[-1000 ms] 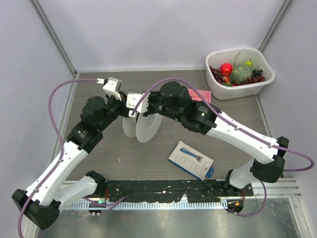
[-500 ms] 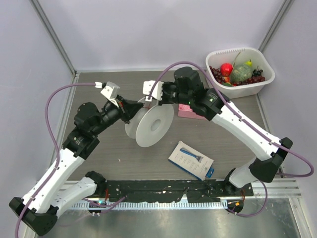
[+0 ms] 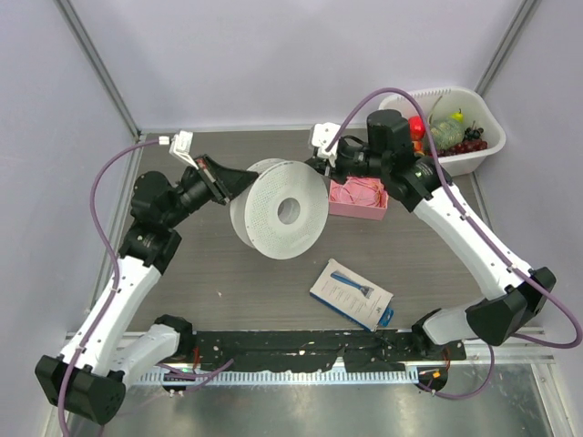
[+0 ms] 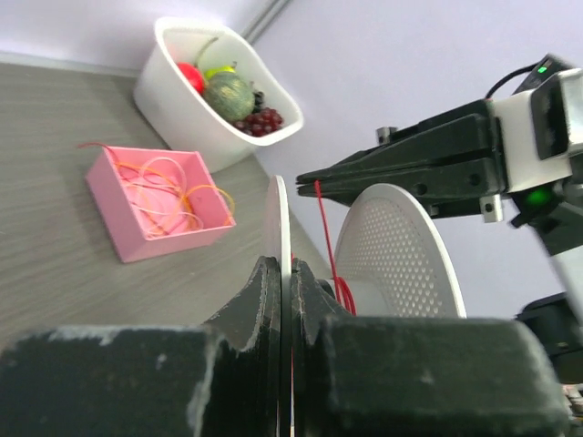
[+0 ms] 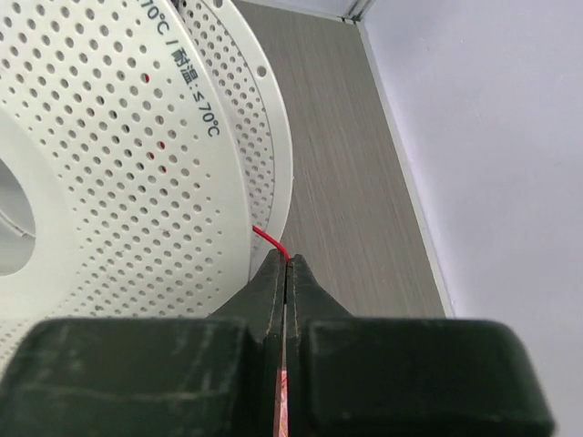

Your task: Wrap the cables

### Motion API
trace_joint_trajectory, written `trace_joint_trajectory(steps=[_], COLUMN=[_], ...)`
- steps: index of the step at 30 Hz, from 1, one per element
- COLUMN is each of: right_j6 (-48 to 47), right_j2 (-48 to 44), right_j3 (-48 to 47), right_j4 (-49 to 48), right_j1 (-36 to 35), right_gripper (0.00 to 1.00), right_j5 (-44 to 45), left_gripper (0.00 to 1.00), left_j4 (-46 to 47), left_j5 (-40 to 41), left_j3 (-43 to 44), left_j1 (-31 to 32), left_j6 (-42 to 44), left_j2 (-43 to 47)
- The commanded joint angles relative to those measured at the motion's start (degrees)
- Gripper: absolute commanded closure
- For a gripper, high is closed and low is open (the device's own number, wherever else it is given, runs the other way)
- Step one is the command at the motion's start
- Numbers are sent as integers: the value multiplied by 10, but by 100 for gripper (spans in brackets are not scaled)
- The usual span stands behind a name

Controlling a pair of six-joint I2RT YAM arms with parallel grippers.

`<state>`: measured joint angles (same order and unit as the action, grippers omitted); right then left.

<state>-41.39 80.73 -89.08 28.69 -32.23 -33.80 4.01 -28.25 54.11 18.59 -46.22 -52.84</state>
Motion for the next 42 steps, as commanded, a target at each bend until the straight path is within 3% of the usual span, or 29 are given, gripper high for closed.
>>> trace_joint_trajectory(steps=[1, 6, 19, 27, 32, 42], right_j6=[80, 187, 491, 677, 763, 808], right_j2=[-20, -24, -46, -28, -1, 36], right_j3=[37, 77, 145, 163, 154, 146], right_j4=[-62, -129, -325, -441, -484, -473], right_j1=[15, 29, 45, 41, 31, 21], right_gripper=[99, 99, 99, 99, 99, 99], right_j5=[-23, -45, -84, -73, -51, -22], left_gripper=[100, 100, 100, 100, 100, 100], left_j4=[136, 187, 211, 110, 0, -109], left_j5=[-35, -63, -56, 19, 58, 103], left_j3=[47, 59, 99, 131, 148, 177], left_j1=[-21, -82, -119, -141, -164, -179], left_j6=[-132, -229, -344, -408, -442, -461], left_j2=[-7, -47, -104, -121, -133, -170])
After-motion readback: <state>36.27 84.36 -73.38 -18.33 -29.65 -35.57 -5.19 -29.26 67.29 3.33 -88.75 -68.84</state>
